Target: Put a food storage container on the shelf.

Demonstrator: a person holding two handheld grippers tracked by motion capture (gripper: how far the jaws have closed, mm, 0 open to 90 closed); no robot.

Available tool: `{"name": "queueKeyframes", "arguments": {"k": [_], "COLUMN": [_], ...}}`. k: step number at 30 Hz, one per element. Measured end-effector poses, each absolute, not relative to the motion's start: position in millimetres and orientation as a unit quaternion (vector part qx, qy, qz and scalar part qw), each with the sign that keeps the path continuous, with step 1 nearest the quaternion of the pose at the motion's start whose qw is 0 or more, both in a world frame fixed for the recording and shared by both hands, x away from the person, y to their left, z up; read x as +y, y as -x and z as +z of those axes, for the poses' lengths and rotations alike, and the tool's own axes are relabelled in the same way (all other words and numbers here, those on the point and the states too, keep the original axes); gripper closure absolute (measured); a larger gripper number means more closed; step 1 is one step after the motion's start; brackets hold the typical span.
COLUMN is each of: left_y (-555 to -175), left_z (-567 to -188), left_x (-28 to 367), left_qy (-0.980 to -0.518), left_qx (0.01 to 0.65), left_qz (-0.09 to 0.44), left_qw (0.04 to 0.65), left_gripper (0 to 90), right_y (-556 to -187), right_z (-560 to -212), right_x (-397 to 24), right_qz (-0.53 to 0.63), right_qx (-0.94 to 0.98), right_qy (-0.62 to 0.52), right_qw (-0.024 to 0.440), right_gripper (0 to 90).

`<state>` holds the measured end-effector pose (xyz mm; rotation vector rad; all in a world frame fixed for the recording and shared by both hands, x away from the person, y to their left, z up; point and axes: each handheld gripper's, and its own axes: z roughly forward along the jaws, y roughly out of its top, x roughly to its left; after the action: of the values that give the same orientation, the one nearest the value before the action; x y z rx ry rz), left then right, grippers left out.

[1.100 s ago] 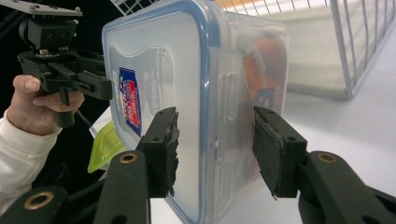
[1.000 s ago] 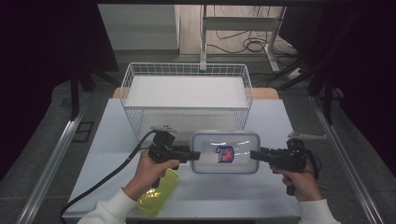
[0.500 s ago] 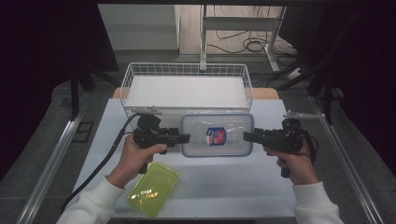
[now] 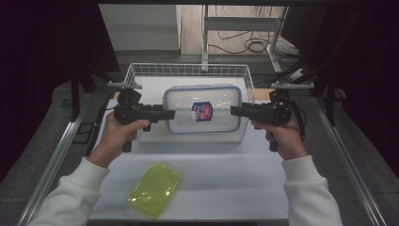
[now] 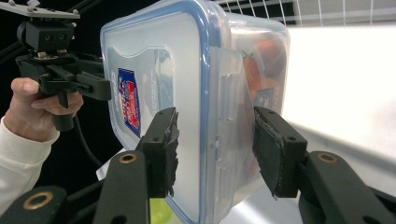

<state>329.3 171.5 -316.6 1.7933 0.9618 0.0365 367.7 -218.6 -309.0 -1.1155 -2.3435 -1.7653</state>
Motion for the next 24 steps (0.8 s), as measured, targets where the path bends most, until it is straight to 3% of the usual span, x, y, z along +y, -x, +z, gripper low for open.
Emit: {"name": "queueKeyframes", "arguments": {"k": [15,24], "left_y": [-375.7,-405.3], "left_z": [-292.4,-293.4], "left_x": [195.9,209.9], "left_qy": [-0.750,-0.746], "left_qx": [0.399,0.411], "left_qz": [0.016,0.005], "left_qw": [0.527,0.524], "left_gripper": [50.1,49.9], "right_y": [-411.0,-438.9], "right_z": [-286.5,-291.9], "right_x": [-194.6,-180.5], "right_qz": [-0.564,-0.558], "right_qx": [-0.744,-0.737], "right_qy": [0.360,0.381], "right_qw": [0.002,0.022], "right_gripper": [51.7,51.6]}}
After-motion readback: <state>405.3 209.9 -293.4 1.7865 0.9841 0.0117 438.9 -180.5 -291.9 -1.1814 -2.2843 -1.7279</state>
